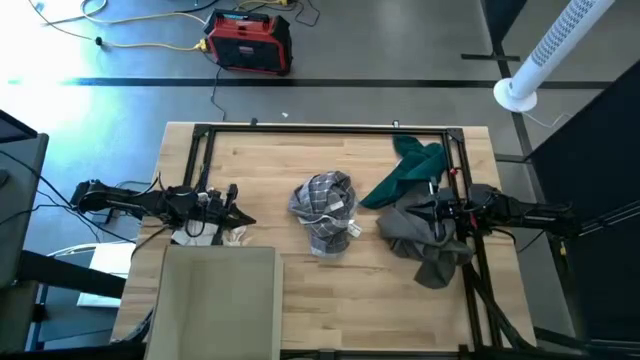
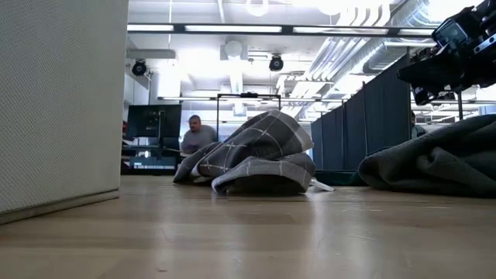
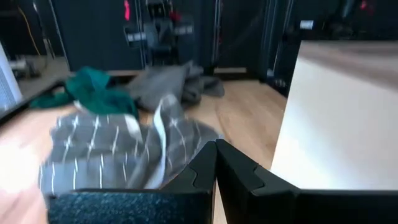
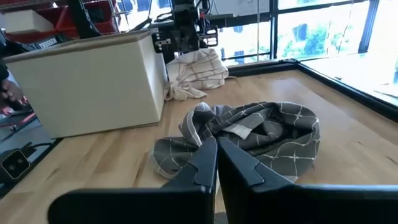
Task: Fold towel
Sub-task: Move the white laundry bin to the top center of the table
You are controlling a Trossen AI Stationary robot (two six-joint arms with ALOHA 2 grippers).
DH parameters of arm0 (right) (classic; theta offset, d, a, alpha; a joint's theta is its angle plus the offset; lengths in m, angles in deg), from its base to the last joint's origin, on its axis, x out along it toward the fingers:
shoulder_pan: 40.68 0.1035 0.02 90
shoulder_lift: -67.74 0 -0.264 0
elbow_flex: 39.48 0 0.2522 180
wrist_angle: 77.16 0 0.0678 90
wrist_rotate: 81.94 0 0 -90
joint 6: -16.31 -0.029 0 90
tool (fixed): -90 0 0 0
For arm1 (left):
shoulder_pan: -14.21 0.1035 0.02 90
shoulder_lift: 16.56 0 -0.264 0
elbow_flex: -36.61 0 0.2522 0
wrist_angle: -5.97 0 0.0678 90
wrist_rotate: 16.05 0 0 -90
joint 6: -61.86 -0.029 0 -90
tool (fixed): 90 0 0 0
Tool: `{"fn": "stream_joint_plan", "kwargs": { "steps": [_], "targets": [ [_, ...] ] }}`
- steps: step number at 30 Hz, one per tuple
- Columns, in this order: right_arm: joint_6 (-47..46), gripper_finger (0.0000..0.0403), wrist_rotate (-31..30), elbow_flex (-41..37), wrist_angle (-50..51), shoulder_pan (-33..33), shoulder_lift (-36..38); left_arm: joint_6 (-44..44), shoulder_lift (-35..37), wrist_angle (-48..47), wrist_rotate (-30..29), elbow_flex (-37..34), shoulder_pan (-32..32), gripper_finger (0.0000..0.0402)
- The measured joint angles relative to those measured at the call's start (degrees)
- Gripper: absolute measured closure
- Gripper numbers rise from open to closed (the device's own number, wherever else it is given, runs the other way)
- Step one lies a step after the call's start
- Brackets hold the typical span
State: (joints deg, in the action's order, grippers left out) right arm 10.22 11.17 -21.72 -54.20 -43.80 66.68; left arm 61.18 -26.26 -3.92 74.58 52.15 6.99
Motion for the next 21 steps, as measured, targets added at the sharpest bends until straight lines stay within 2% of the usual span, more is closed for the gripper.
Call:
{"fn": "stream_joint_plan", "kwargs": {
  "steps": [5,15,21],
  "targets": [
    [-1.8,0.0403,0.3,1.2,-1.0,0.0,-0.7,-0.7,-0.1,-1.1,0.0,2.2,0.0,0.0401],
    [-11.3,0.0403,2.7,13.9,-3.8,0.0,-8.2,2.2,-2.7,-18.1,0.0,21.2,0.9,0.0401],
    [-8.2,0.0403,4.5,30.0,-2.5,0.2,-22.6,1.9,-7.4,-26.9,0.0,34.9,0.9,0.0401]
  ]
}}
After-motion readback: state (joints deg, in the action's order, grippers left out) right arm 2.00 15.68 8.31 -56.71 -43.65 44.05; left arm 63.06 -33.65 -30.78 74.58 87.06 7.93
